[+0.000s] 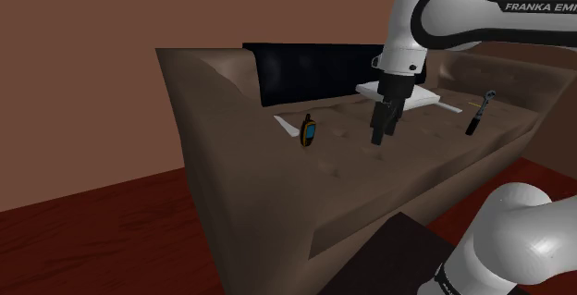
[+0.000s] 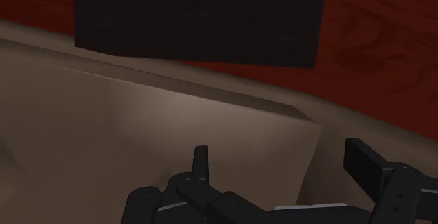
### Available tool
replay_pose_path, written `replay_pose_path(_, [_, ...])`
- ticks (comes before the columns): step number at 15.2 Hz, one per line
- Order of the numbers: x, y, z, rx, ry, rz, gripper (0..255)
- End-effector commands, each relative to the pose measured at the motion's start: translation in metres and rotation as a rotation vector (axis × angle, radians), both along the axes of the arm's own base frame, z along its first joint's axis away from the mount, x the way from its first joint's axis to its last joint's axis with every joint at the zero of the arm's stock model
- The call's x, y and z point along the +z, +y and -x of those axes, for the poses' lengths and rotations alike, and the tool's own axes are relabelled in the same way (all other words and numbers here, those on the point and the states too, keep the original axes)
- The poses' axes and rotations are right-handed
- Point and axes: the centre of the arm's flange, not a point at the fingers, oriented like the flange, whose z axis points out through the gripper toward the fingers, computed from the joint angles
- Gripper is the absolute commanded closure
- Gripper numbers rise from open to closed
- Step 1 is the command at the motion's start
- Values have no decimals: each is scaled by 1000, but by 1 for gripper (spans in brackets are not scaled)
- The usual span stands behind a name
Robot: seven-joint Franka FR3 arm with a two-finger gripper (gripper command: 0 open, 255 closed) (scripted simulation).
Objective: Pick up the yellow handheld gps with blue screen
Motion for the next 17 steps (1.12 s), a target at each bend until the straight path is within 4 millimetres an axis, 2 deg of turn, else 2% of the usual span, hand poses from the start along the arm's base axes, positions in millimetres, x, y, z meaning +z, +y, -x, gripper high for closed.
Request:
replay_pose_path(1, [0, 0, 0, 0, 0, 0, 0])
replay_pose_path(9, [-39, -3, -80, -76, -101, 105, 0])
replay_pose_path(17, [-69, -15, -163, -153, -203, 210, 0])
